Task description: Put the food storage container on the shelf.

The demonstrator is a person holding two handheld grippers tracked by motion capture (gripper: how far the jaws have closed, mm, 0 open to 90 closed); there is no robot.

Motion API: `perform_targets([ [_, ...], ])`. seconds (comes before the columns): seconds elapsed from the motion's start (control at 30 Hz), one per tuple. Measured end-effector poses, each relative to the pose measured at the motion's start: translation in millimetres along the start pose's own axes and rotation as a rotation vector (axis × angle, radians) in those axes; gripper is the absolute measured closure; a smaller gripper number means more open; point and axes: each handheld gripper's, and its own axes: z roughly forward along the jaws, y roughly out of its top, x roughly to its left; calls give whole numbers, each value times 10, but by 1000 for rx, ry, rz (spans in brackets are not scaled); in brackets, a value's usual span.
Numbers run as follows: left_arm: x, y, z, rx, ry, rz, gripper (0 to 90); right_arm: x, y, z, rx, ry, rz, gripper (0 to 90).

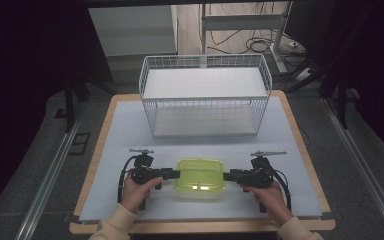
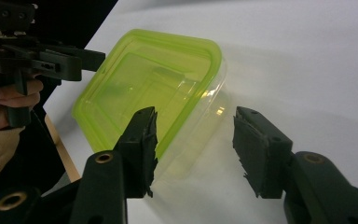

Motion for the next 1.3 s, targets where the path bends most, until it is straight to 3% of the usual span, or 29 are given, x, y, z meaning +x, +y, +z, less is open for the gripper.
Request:
perform_targets([
  [0.27, 56, -6, 68, 16, -33, -30, 567, -20, 4, 107, 28, 44, 35, 597],
  [0.37, 82, -17, 86, 21, -25, -38, 705, -24, 2, 130, 35, 61, 42, 665],
  [0.57, 68, -23, 74, 21, -52, -34, 753, -44, -6, 134, 32, 89, 88, 719],
  [0.67, 61, -42, 45, 9, -96, -36, 780, -41, -6, 97, 16, 105, 114, 762],
  [0.77, 13, -62, 23, 3, -85, -15, 805, -14, -5, 53, -5, 105, 121, 802],
  [0.97, -60, -66, -20, -12, -77, 22, 818, 15, -3, 15, -31, 101, 104, 818],
  [1.3, -136, -76, -94, -37, -83, 38, 819, 112, 22, -61, -59, 107, 65, 818],
])
